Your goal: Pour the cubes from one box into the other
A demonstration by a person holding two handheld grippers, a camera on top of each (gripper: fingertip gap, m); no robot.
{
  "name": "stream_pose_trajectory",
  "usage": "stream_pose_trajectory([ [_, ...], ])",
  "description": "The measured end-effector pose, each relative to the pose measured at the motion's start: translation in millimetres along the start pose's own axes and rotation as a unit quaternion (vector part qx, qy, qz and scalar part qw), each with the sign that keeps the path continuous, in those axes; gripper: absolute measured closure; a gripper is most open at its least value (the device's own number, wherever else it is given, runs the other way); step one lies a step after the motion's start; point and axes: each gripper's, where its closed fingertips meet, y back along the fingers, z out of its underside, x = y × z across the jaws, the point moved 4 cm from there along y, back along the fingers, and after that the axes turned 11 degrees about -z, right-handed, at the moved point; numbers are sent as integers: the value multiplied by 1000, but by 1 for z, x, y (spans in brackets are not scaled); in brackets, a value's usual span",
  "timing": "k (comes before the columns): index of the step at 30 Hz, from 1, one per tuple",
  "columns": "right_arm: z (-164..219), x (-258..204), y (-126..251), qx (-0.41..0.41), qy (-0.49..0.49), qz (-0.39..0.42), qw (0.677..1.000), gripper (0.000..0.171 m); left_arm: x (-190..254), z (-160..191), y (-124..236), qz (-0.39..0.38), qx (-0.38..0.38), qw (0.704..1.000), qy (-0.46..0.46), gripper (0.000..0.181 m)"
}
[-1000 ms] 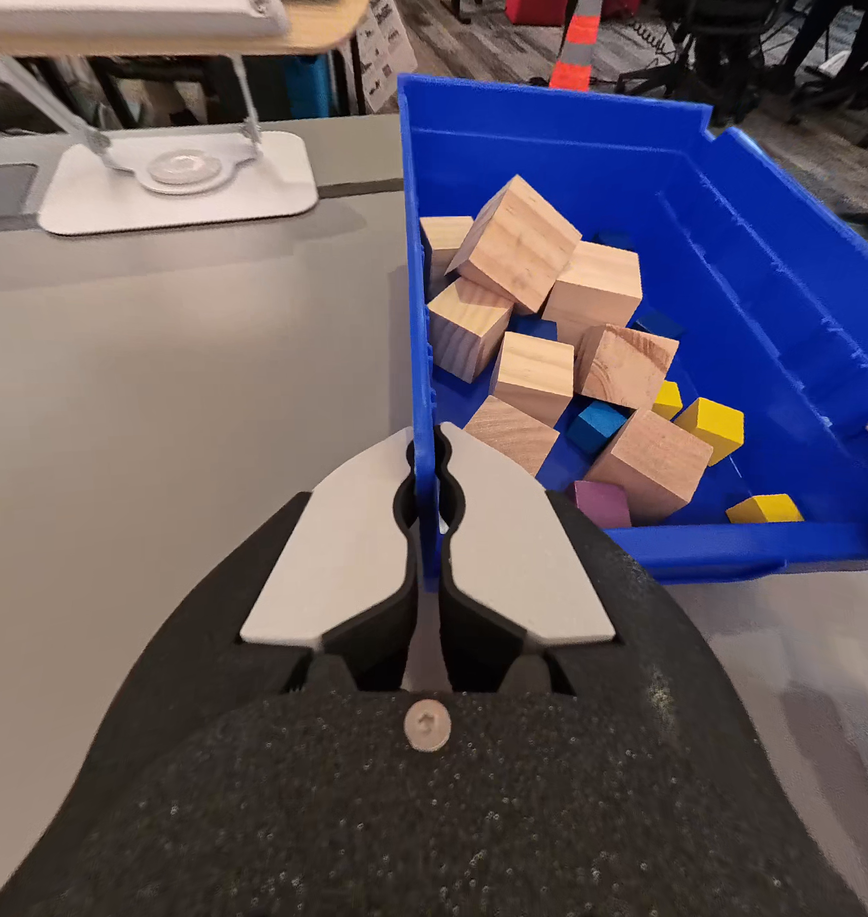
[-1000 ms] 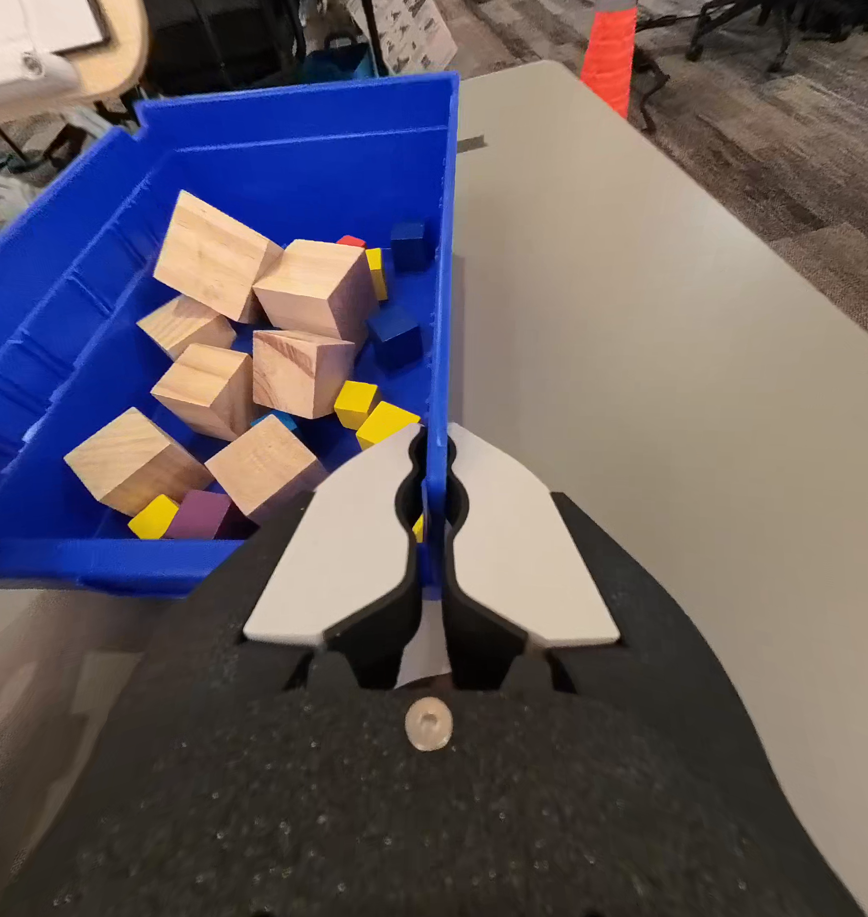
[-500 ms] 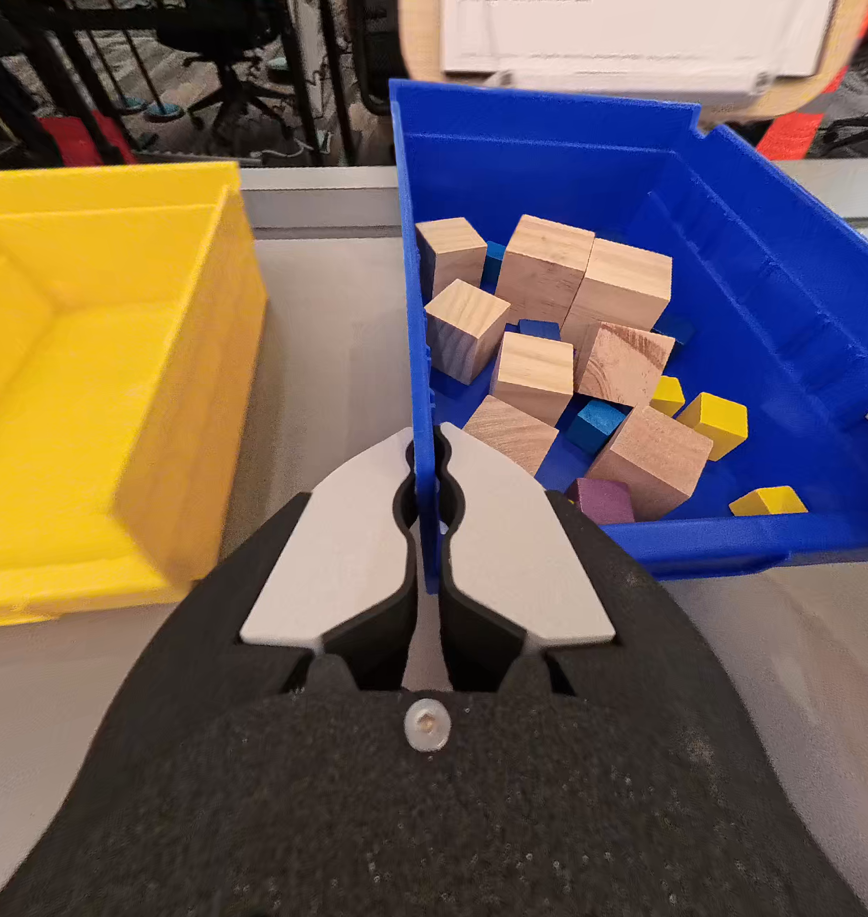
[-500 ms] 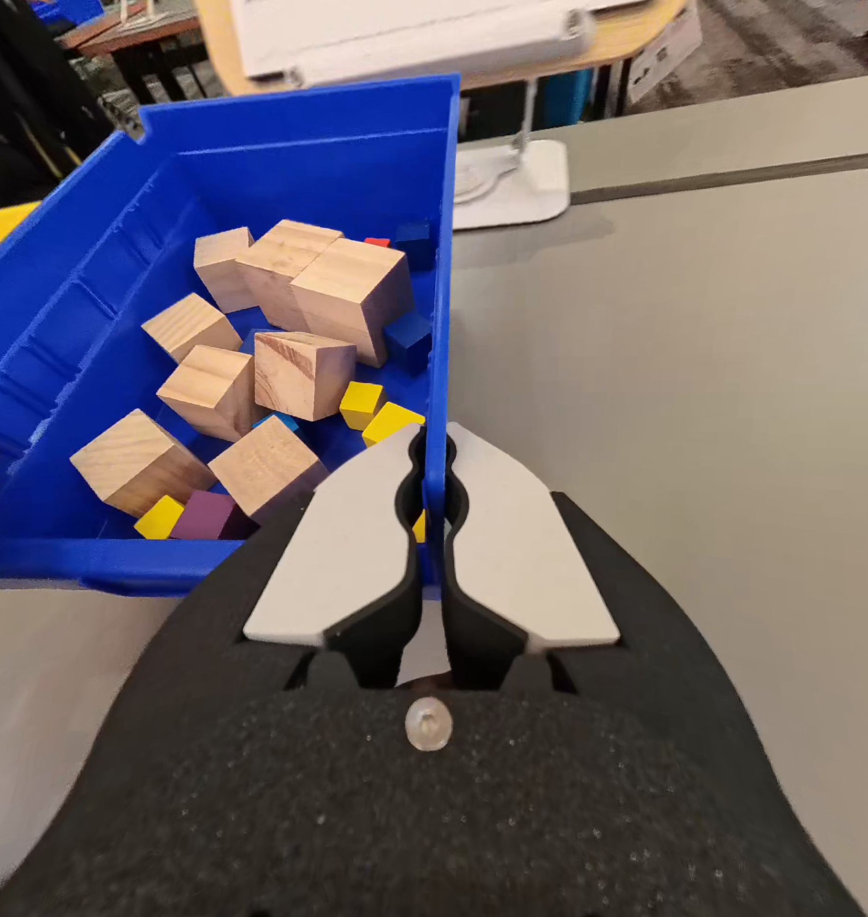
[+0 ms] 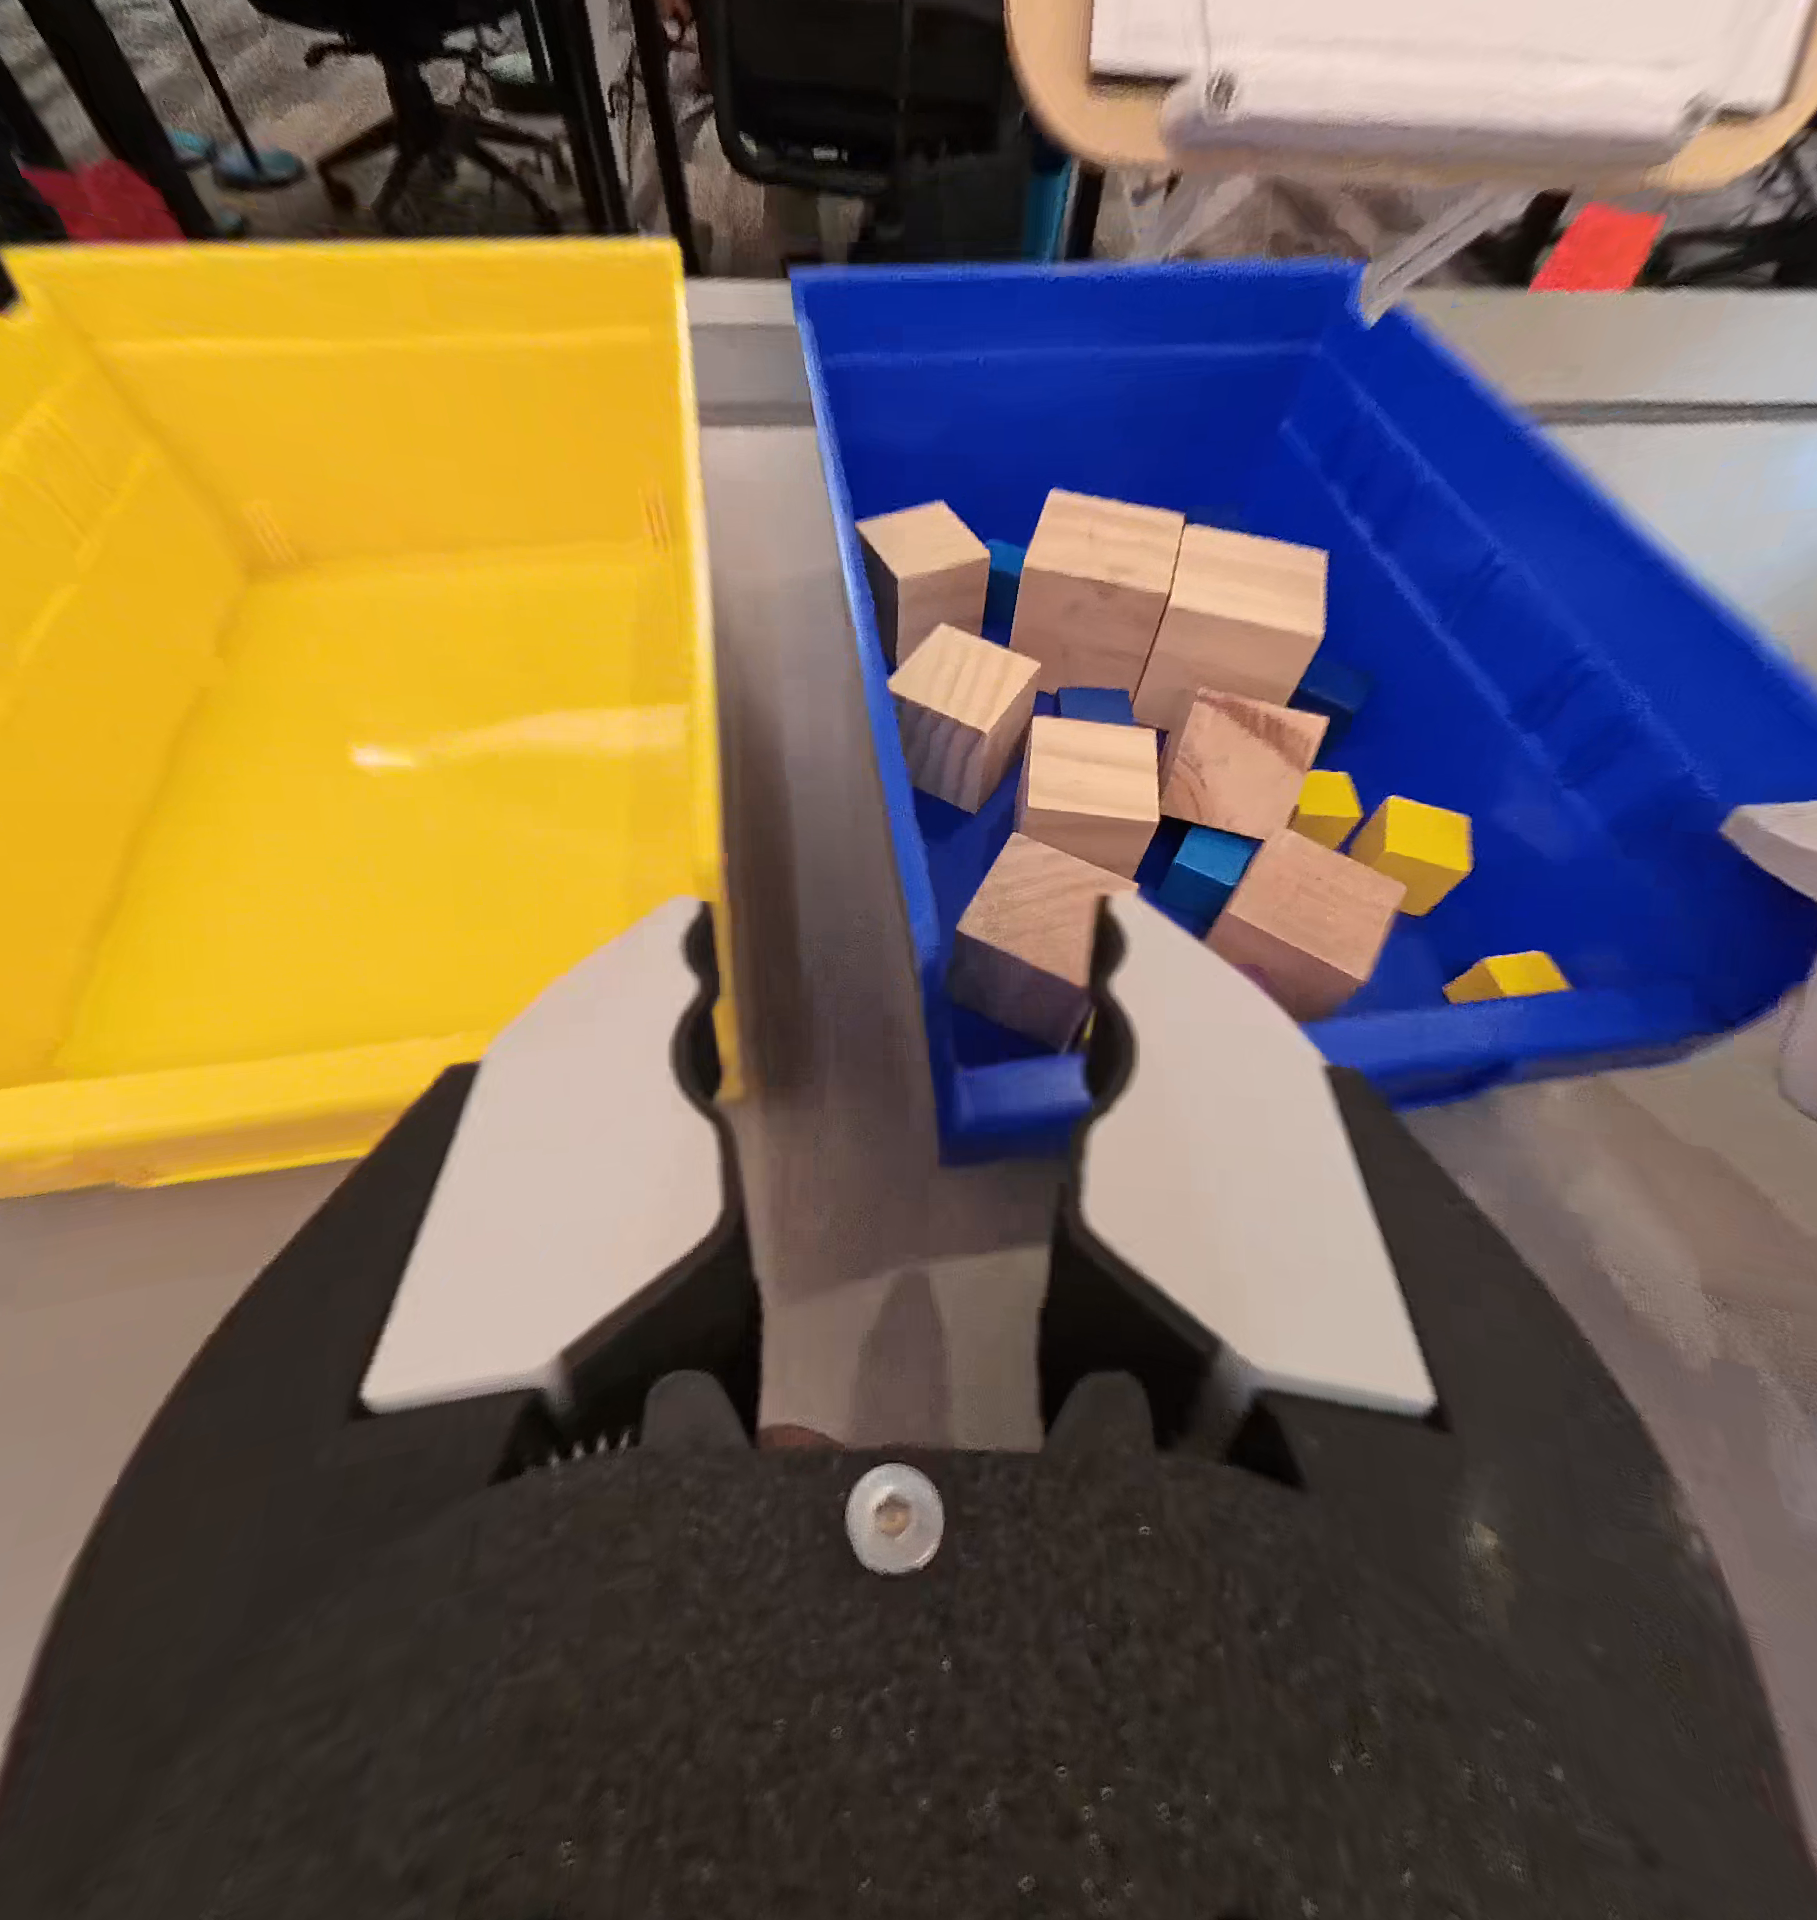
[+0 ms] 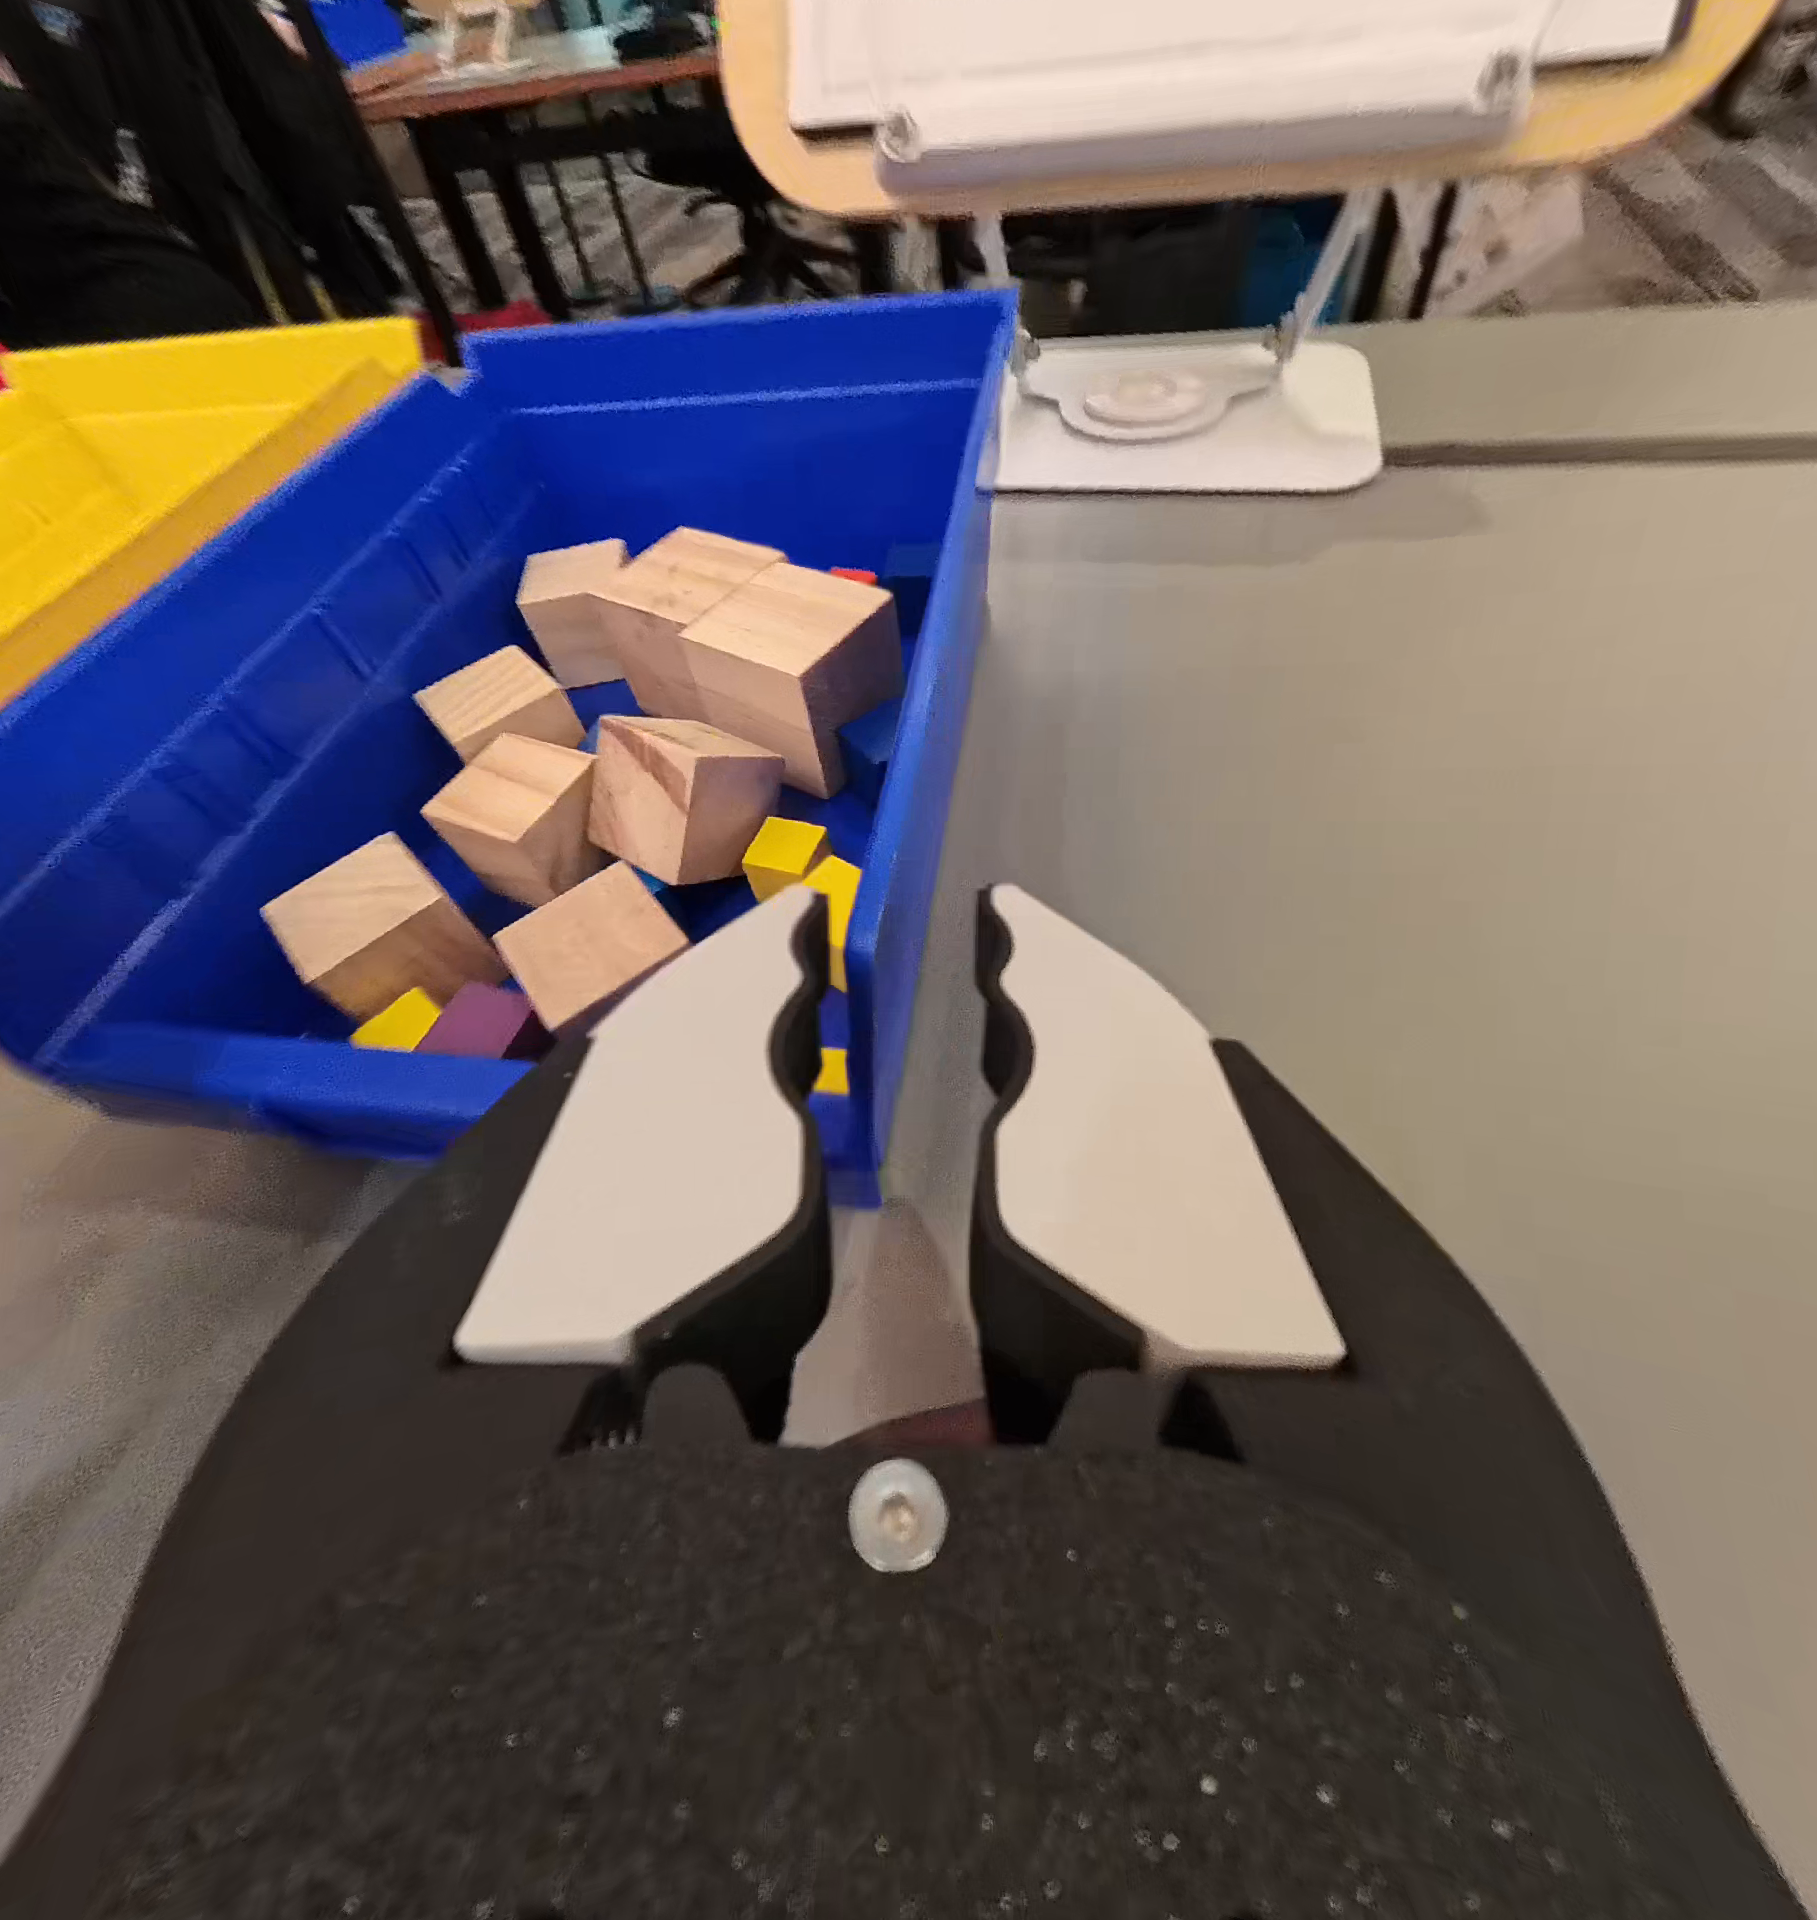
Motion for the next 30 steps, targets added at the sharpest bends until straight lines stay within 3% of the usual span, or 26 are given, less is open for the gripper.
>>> stream_pose_trajectory([
  [2,-10,1,25,17,29,-18,999,133,-22,-6,31,16,-5,1000,22,111],
  [5,-40,-9,61,68,85,-44,993,134,-89,1,49,-4,-20,997,74,117],
  [8,-54,-57,68,66,116,-141,981,134,-185,20,24,-137,-44,987,75,115],
  [12,-21,-144,44,13,103,-269,958,121,-221,29,-31,-86,-73,988,107,114],
  [15,14,-187,16,-39,85,-272,958,116,-232,18,-56,-97,-39,992,68,143],
  [16,22,-198,9,-50,81,-270,958,116,-233,18,-62,-96,-43,993,55,160],
  [18,33,-215,-5,-62,81,-263,960,119,-227,20,-65,-68,-55,996,37,177],
  [22,45,-237,-28,-98,90,-238,962,120,-228,34,-35,-94,-67,993,16,178],
  [26,40,-243,-42,-76,86,-176,978,124,-237,63,28,-133,-73,987,52,178],
  [28,43,-255,-44,-77,70,-191,976,131,-242,78,60,-148,-70,982,95,179],
  [30,52,-272,-45,-92,83,-214,969,155,-240,89,84,-162,-66,979,102,179],
])
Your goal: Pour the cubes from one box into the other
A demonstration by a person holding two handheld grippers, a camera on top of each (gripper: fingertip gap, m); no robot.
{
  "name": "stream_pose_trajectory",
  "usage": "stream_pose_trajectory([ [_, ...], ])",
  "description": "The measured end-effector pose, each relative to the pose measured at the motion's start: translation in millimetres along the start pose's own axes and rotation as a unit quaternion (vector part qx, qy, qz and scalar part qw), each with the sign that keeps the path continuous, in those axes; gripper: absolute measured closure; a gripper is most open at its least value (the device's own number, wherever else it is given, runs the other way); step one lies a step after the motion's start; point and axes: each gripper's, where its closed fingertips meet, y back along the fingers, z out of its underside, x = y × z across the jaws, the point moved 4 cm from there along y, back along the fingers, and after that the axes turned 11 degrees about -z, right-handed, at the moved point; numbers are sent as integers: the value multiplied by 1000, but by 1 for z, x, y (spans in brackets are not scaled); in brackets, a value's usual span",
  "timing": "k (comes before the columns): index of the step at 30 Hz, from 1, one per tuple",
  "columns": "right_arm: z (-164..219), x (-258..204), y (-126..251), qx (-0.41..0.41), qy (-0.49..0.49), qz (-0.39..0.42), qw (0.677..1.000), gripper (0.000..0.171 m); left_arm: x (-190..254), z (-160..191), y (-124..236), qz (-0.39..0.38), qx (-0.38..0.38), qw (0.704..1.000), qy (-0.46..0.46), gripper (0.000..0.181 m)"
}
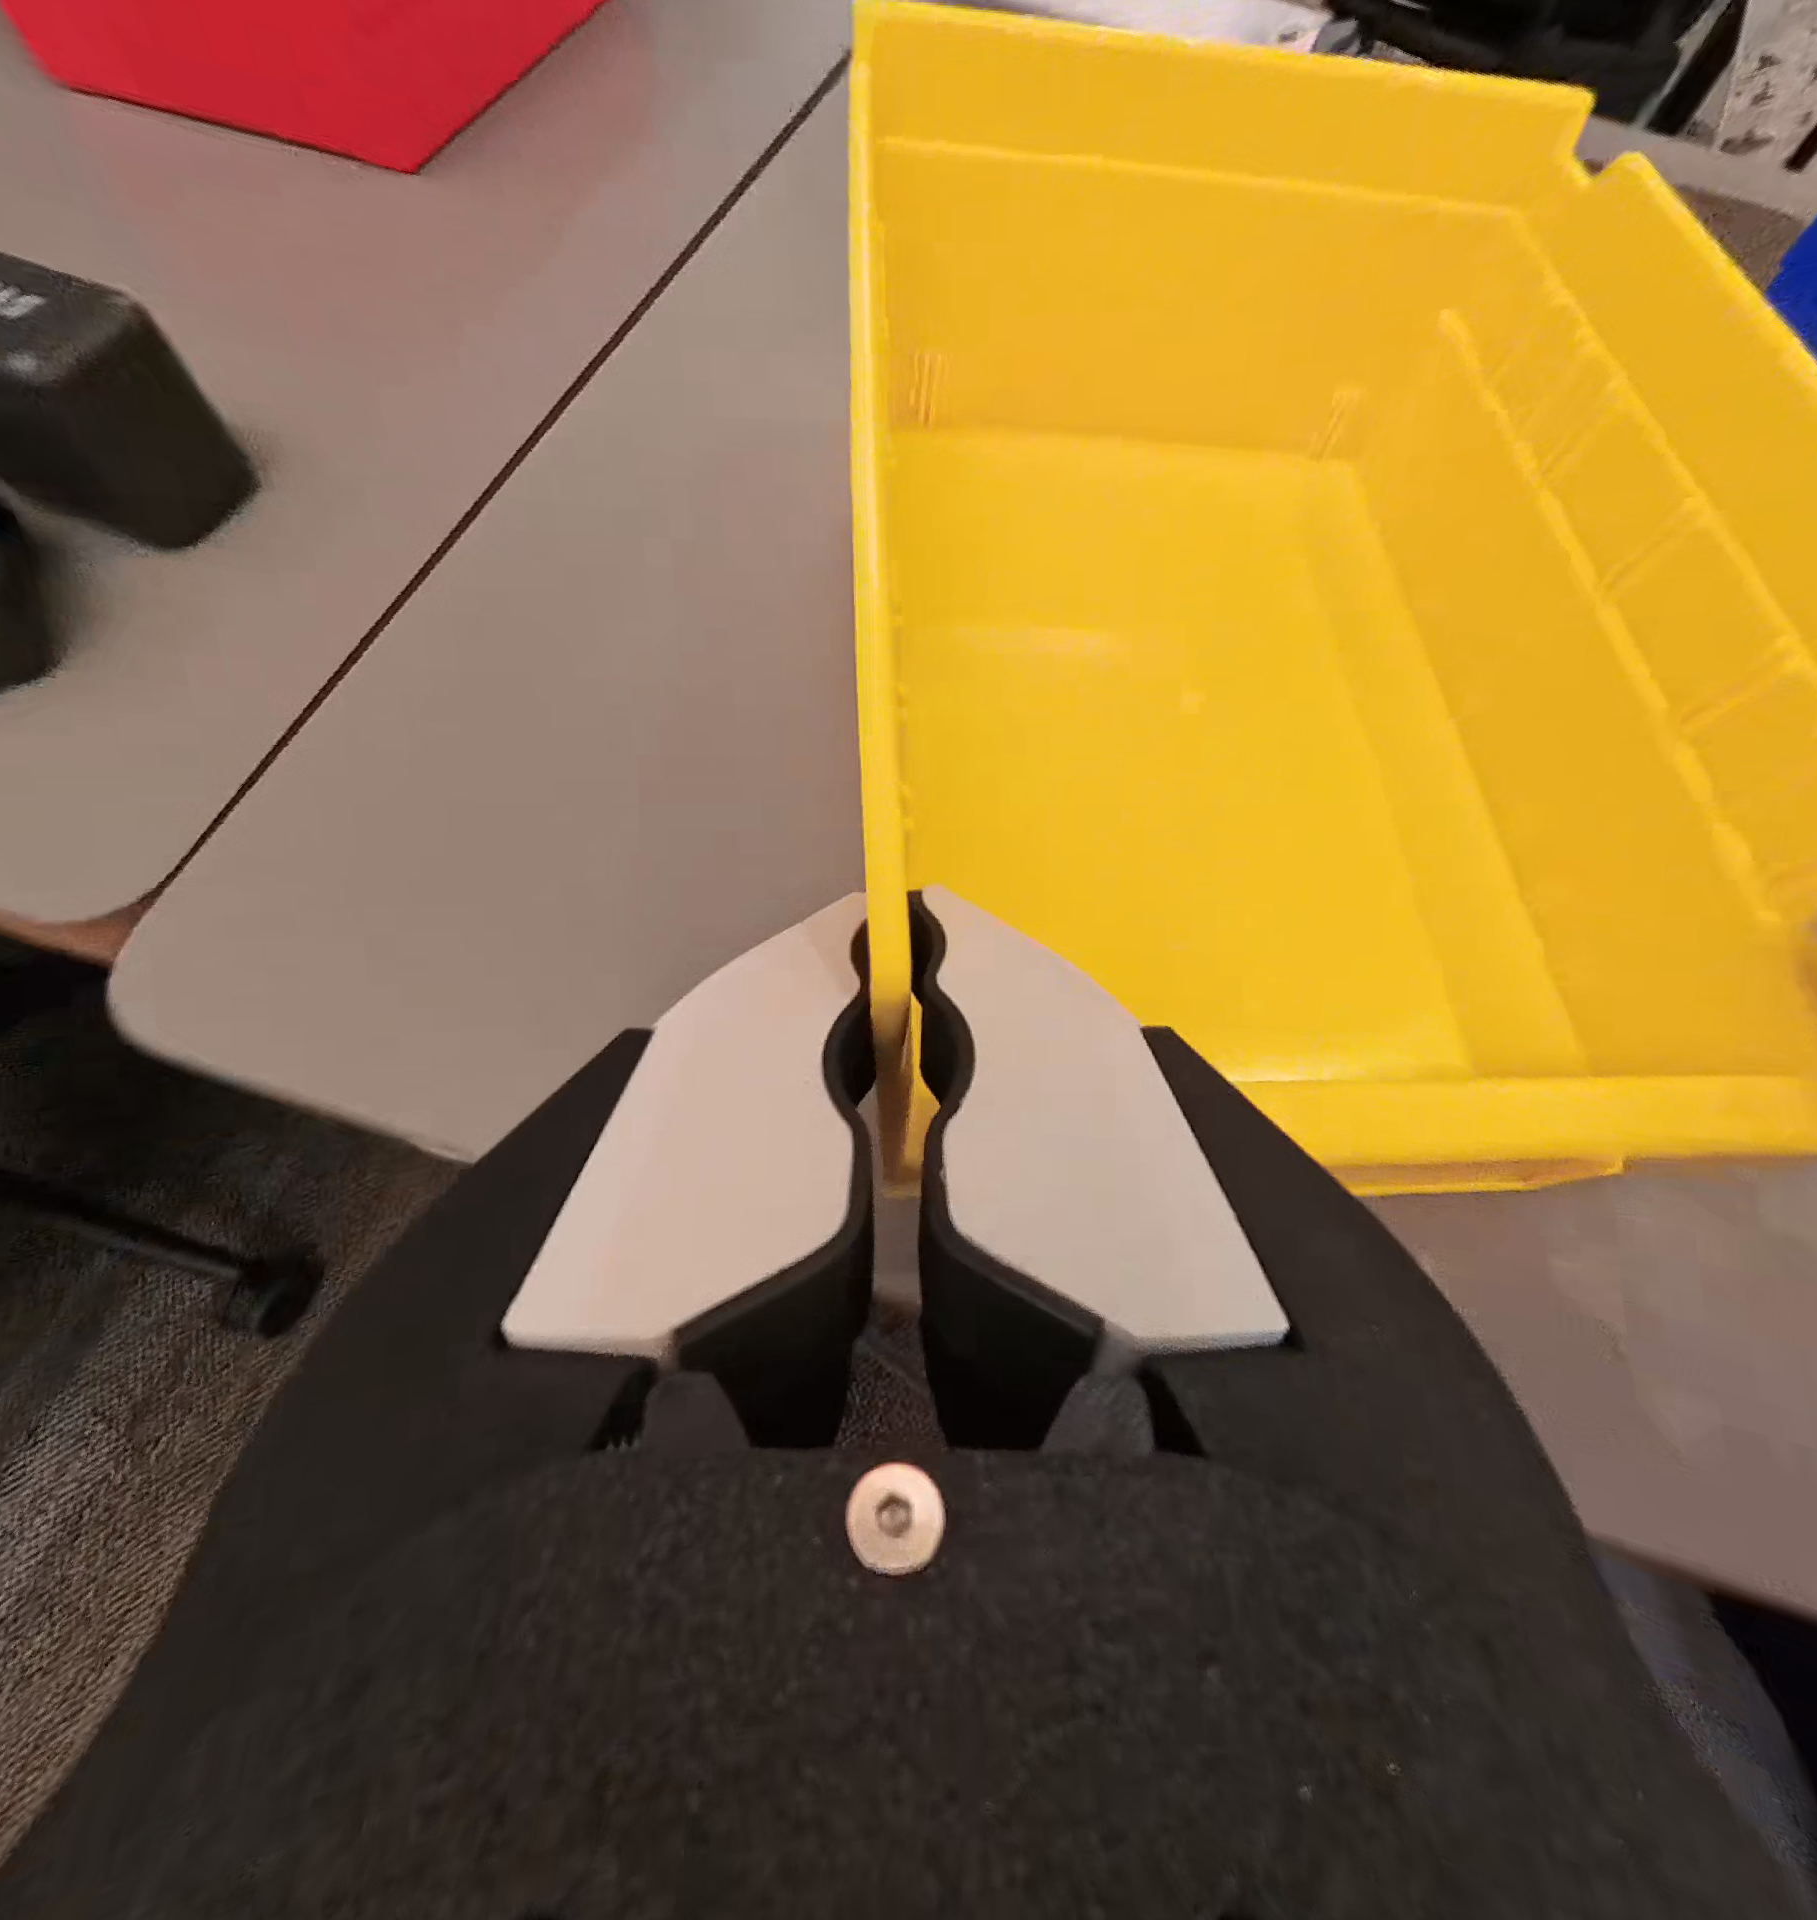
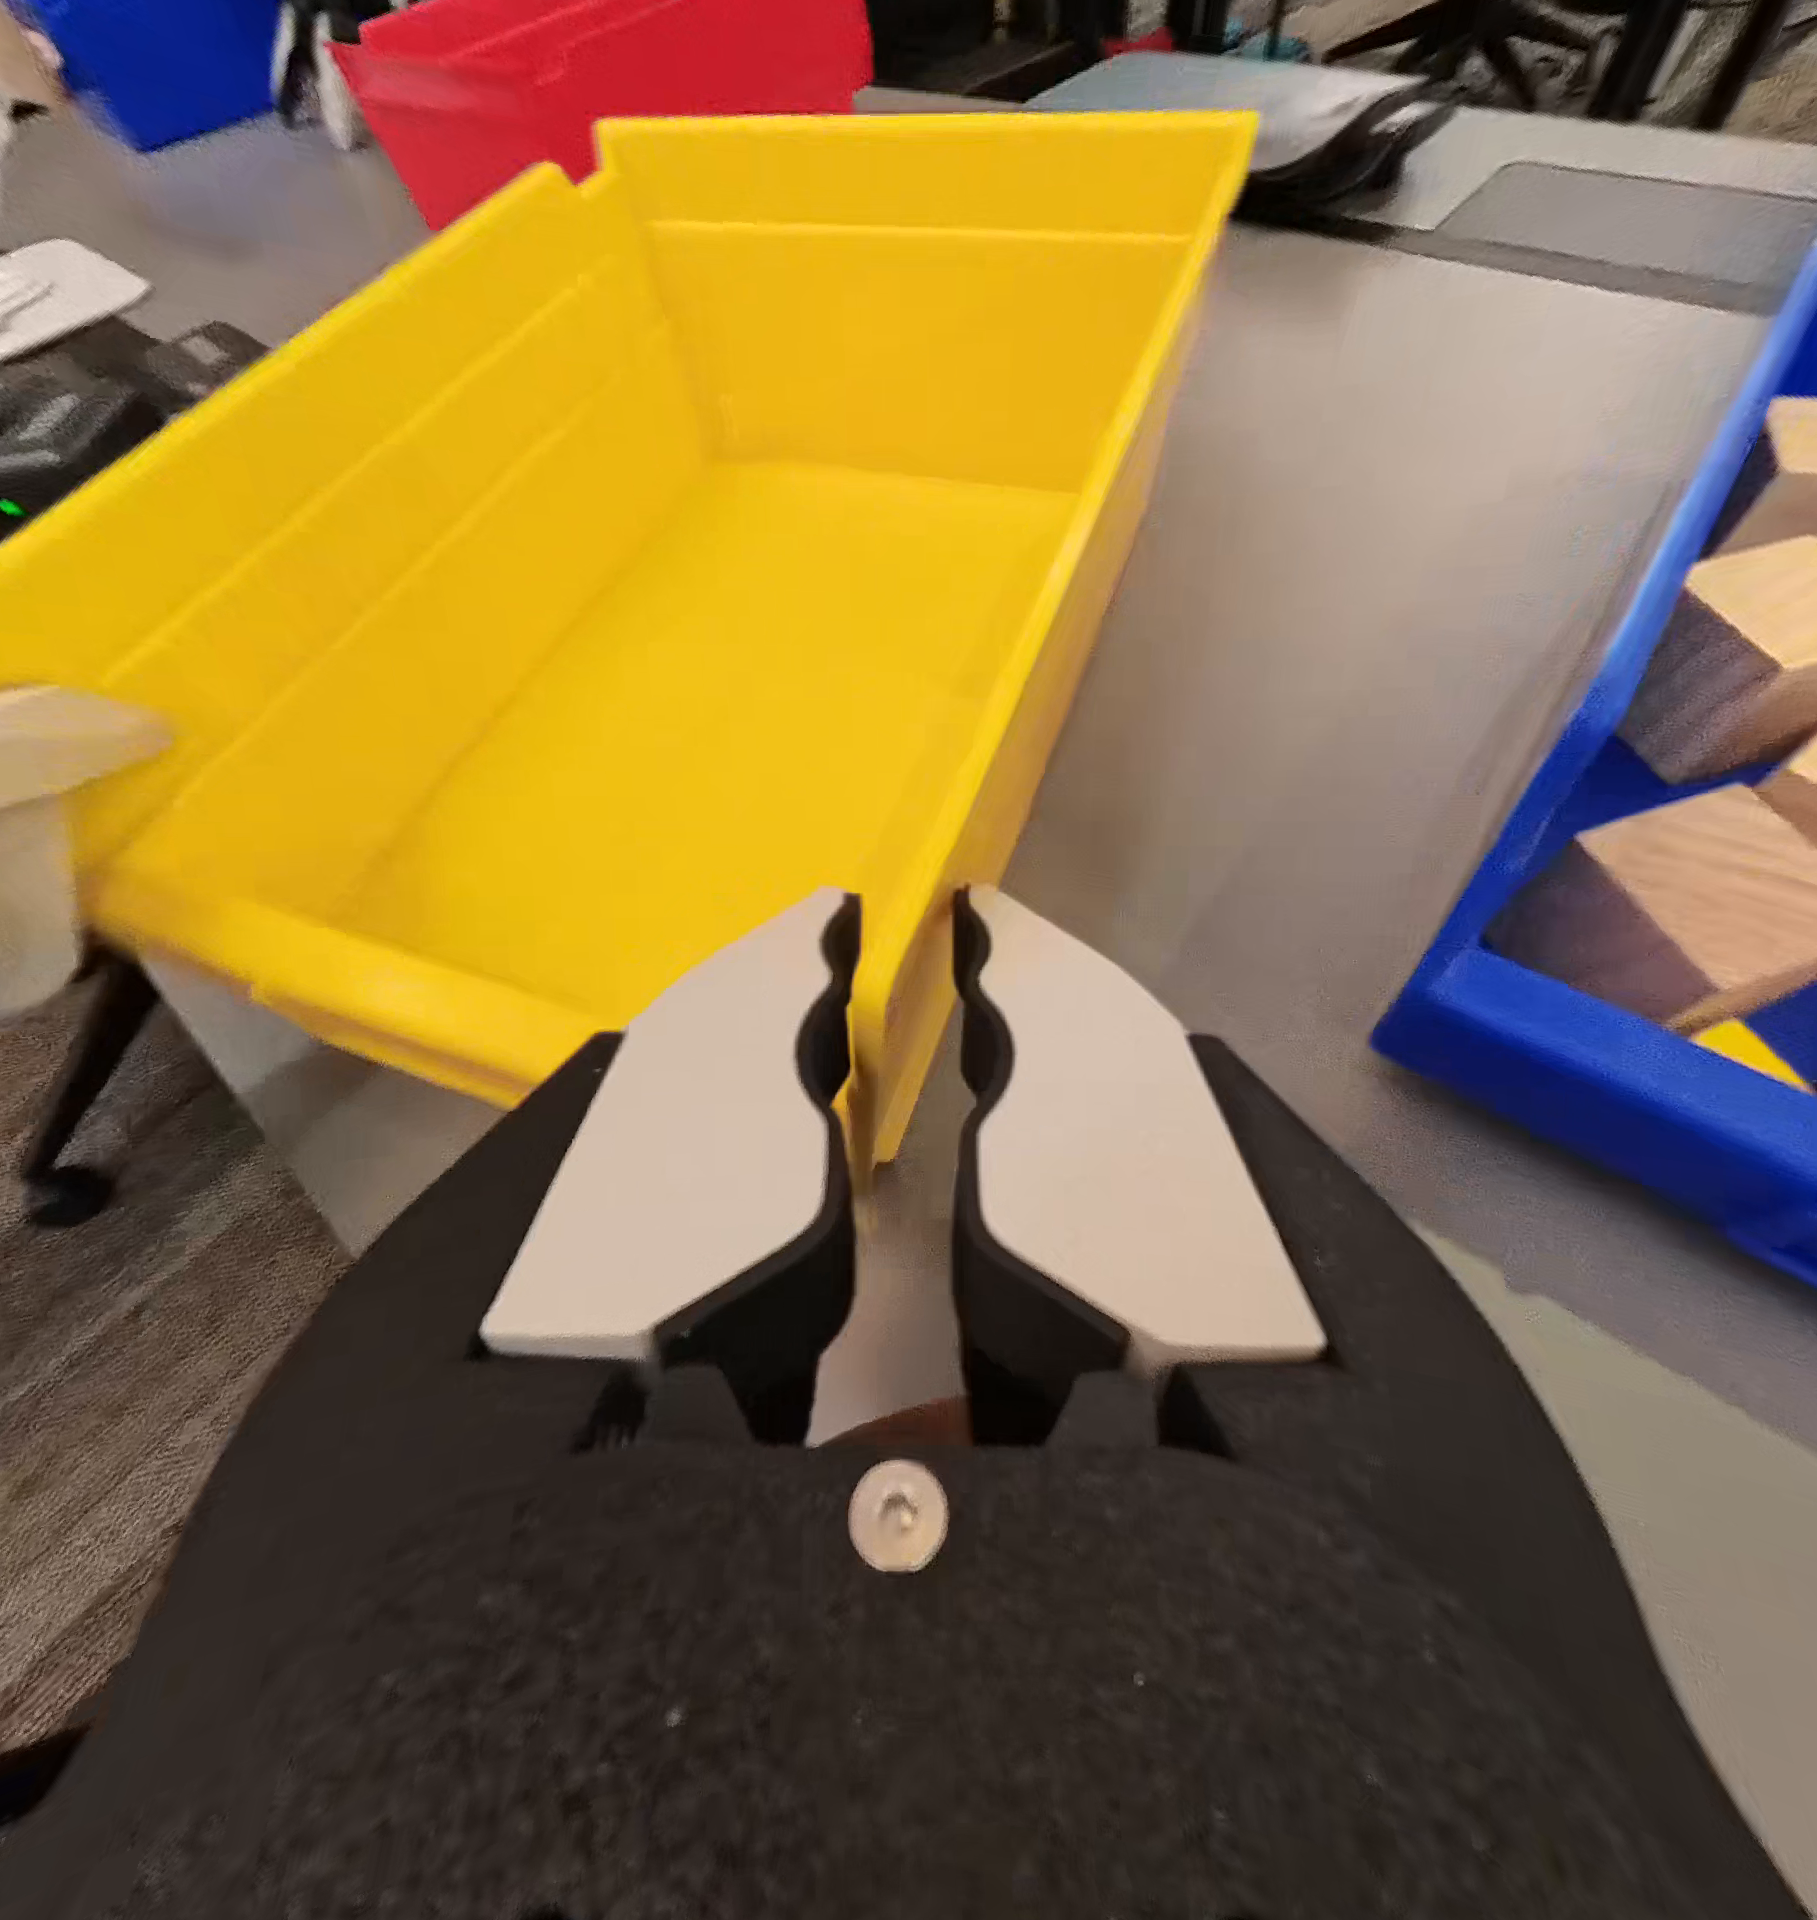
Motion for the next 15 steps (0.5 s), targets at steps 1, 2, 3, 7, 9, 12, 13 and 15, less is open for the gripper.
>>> stream_pose_trajectory([
  [1,1,-2,0,-2,15,26,1000,161,-2,4,9,-14,4,1000,-6,178],
  [2,1,-4,1,-10,42,44,998,164,-4,6,18,-27,11,1000,-12,178],
  [3,0,-7,3,-15,40,43,998,165,-6,4,28,-41,21,999,-18,178],
  [7,-33,-16,31,26,45,34,998,166,-1,-25,74,-83,109,990,-18,179],
  [9,-66,-13,64,81,80,60,992,166,13,-49,97,-70,158,985,8,179],
  [12,-112,13,131,139,102,105,979,166,63,-93,126,-15,212,976,38,179],
  [13,-124,30,157,154,101,125,975,166,89,-108,133,10,224,974,39,179],
  [15,-138,76,210,168,95,179,965,166,156,-133,144,62,242,968,25,179],
])
